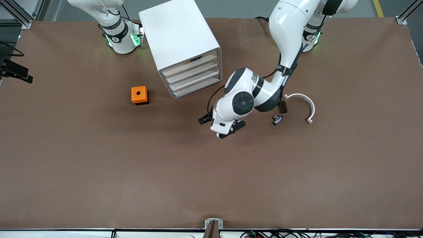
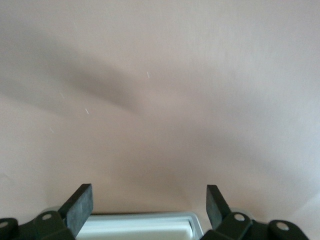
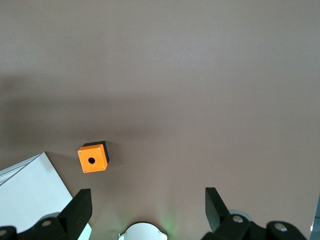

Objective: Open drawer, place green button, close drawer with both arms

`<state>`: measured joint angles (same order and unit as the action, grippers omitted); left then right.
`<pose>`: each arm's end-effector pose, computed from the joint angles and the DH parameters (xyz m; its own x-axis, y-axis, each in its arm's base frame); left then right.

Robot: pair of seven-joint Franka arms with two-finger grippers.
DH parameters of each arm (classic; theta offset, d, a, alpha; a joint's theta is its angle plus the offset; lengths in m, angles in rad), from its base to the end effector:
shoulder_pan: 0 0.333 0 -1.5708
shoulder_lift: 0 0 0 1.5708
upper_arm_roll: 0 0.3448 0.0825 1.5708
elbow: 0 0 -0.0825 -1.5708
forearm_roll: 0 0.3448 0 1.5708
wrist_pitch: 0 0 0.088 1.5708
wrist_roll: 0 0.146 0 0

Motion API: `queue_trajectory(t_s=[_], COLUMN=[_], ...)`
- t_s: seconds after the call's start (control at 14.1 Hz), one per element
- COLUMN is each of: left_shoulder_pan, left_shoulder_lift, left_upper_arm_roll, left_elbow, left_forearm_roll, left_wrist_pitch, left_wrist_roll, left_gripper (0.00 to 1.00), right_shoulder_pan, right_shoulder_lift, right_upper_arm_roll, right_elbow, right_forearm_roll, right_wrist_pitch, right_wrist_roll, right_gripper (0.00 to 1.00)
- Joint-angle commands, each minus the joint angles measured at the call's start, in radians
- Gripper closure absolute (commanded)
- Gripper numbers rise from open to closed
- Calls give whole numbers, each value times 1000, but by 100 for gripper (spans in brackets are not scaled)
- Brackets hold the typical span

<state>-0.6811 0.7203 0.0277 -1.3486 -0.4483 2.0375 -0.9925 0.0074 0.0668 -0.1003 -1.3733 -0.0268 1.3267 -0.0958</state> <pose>0.5444 -0.4719 0.3041 0.8176 0.4636 -0.3415 0.5328 -0.8340 0.1433 0.5049 -0.0492 0.6435 0.9933 -0.0035 -0.1154 -0.0010 -0.9998 0.0223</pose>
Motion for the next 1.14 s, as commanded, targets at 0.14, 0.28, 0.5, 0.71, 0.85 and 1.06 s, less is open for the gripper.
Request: queue_trajectory(t_s=[0.14, 0.28, 0.5, 0.71, 0.85, 1.06], left_shoulder_pan=[93, 127, 153, 169, 204, 241], left_shoulder_lift=[-77, -96, -110, -119, -134, -171], left_upper_arm_roll=[-8, -12, -14, -5, -8, -8], left_elbow=[-79, -116, -124, -118, -116, -122], left_forearm_roll=[135, 181, 183, 213, 279, 385], left_wrist_pitch=[-5, -6, -6, -26, -34, -68], left_wrist_roll=[-8, -14, -11, 18, 47, 161], left_gripper=[0, 0, 0, 0, 0, 0], right_shoulder_pan=[-4, -4, -3, -6, -4, -3], right_shoulder_lift=[-96, -125, -183, -254, -310, -314], right_upper_arm_roll=[19, 19, 19, 17, 17, 19], right_elbow=[-110, -147, -219, -314, -390, -389], right_forearm_roll=[10, 10, 10, 11, 10, 10], right_wrist_pitch=[35, 55, 104, 188, 259, 250], right_wrist_roll=[-1, -1, -1, -1, -2, -7], right_gripper=[0, 0, 0, 0, 0, 0])
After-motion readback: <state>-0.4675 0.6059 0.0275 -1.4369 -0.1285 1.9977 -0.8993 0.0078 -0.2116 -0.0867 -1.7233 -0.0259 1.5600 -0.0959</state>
